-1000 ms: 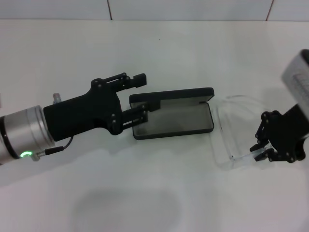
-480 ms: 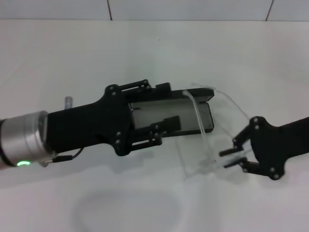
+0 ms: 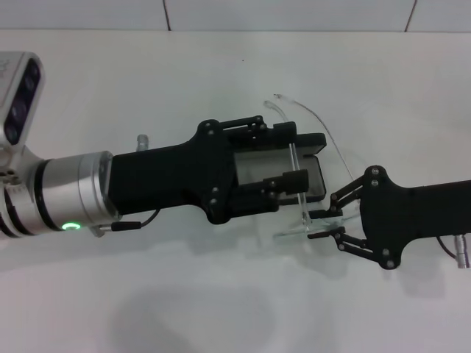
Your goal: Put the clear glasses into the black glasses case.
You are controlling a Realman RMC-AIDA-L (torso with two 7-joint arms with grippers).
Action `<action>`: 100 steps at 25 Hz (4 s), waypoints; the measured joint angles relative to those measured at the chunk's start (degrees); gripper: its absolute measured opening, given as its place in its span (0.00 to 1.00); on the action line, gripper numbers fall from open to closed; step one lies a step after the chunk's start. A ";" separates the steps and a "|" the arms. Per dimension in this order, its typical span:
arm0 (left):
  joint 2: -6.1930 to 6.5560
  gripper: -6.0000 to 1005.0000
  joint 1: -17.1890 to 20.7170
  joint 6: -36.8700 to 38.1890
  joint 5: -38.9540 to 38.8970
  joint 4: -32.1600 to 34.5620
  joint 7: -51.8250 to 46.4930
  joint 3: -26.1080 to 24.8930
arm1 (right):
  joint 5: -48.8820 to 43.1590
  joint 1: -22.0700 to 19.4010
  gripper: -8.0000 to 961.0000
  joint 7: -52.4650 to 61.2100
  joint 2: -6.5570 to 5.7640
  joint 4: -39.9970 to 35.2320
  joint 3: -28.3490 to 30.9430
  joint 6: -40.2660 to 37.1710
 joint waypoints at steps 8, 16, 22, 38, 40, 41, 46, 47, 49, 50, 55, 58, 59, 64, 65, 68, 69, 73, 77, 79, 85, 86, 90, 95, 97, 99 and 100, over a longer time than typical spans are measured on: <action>-0.10 0.62 -0.66 -2.01 1.99 -0.24 -1.54 0.25 | 3.28 -0.43 0.15 -5.57 0.01 1.23 -2.37 -0.12; -0.21 0.62 -1.43 -2.11 5.10 -0.37 -4.23 0.32 | 5.53 -0.59 0.15 -9.45 0.09 1.73 -4.31 -0.24; -0.24 0.62 -2.10 -2.11 6.91 -0.46 -6.13 0.39 | 6.33 -0.74 0.16 -10.34 0.09 1.98 -5.68 -0.25; 1.56 0.62 -1.55 -1.59 7.59 0.03 -7.19 -2.01 | 6.44 -2.69 0.17 -12.96 -0.53 1.55 -5.15 -5.96; 1.97 0.62 -1.55 -2.32 7.82 -0.11 -7.14 -2.03 | 6.56 -2.70 0.17 -13.98 -0.51 1.48 -3.99 -10.06; 2.10 0.62 -1.56 -2.86 7.94 -0.13 -7.06 -2.03 | 6.78 -2.68 0.17 -14.42 -0.47 1.50 -3.49 -12.03; 1.67 0.62 -1.93 -5.40 8.10 0.03 -6.43 -2.03 | 11.55 -1.39 0.17 -17.05 -0.13 4.83 -3.92 -19.48; 1.36 0.62 -2.30 -5.78 8.11 0.09 -5.85 -2.02 | 12.55 -0.62 0.17 -17.23 -0.04 5.99 -4.86 -19.75; 1.00 0.62 -2.64 -6.02 8.04 0.16 -5.05 -2.01 | 13.95 1.41 0.17 -17.23 0.00 8.81 -6.89 -19.68; 0.69 0.62 -2.90 -6.15 7.88 0.24 -4.36 -2.02 | 14.17 2.42 0.18 -17.14 0.00 10.44 -7.42 -19.58; -0.15 0.62 -3.81 -6.32 5.98 0.43 -1.53 -2.59 | 14.58 9.36 0.18 -15.67 0.00 22.32 -7.74 -19.16; -0.16 0.62 -3.55 -6.20 3.31 0.09 0.57 -2.64 | 14.98 11.36 0.18 -13.80 0.05 26.15 -7.57 -17.56; -0.19 0.62 -3.33 -6.08 2.40 0.01 1.33 -2.57 | 15.45 11.49 0.18 -13.01 0.08 26.71 -7.56 -16.69; -0.30 0.62 -2.76 -5.90 0.96 -0.15 2.70 -2.40 | 16.87 11.15 0.18 -8.35 0.10 27.12 -7.50 -14.01; -0.33 0.62 -2.47 -5.82 0.62 -0.19 3.06 -2.30 | 16.99 11.15 0.18 -7.23 0.09 27.13 -7.42 -13.64; -0.33 0.62 -2.23 -5.48 0.31 -0.22 3.49 -2.14 | 17.79 11.01 0.19 -4.36 0.09 27.16 -7.40 -12.16; -0.34 0.62 -2.13 -5.22 0.20 -0.24 3.70 -2.09 | 17.95 10.91 0.19 -3.53 0.09 27.17 -7.43 -11.40; -0.35 0.62 -1.75 -4.48 0.17 -0.29 3.97 -2.06 | 18.21 10.78 0.19 -0.85 0.09 27.20 -7.55 -8.89; -0.41 0.62 -1.32 -4.45 0.14 -0.31 4.02 -2.06 | 19.14 10.71 0.19 0.48 0.08 27.60 -7.37 -8.39; -0.42 0.62 -1.05 -4.42 0.13 -0.30 4.29 -2.07 | 19.88 10.71 0.19 0.76 0.08 27.90 -7.41 -7.98; -0.42 0.62 -0.79 -4.33 0.11 -0.31 4.72 -2.10 | 20.66 10.72 0.20 2.57 0.09 27.96 -7.54 -5.00; -0.42 0.62 -0.78 -4.33 0.11 -0.31 4.73 -2.10 | 20.66 10.75 0.20 2.69 0.09 27.96 -7.59 -4.91; -0.42 0.62 -0.77 -4.30 0.11 -0.30 4.74 -2.10 | 20.66 10.75 0.20 2.75 0.09 27.75 -7.85 -5.06; -0.42 0.62 -0.77 -4.28 0.11 -0.30 4.74 -2.21 | 20.43 10.74 0.20 2.78 0.08 27.58 -8.02 -5.49; -0.42 0.62 -0.77 -4.28 0.11 -0.30 4.74 -2.20 | 20.43 10.75 0.21 2.80 0.05 27.79 -7.94 -5.33; -0.42 0.62 -0.77 -4.29 0.11 -0.30 4.74 -2.17 | 20.55 10.75 0.21 3.03 0.06 27.92 -7.66 -4.95; -0.42 0.62 -0.77 -4.29 0.11 -0.30 4.74 -2.15 | 20.55 10.75 0.21 3.13 0.07 27.92 -7.59 -4.89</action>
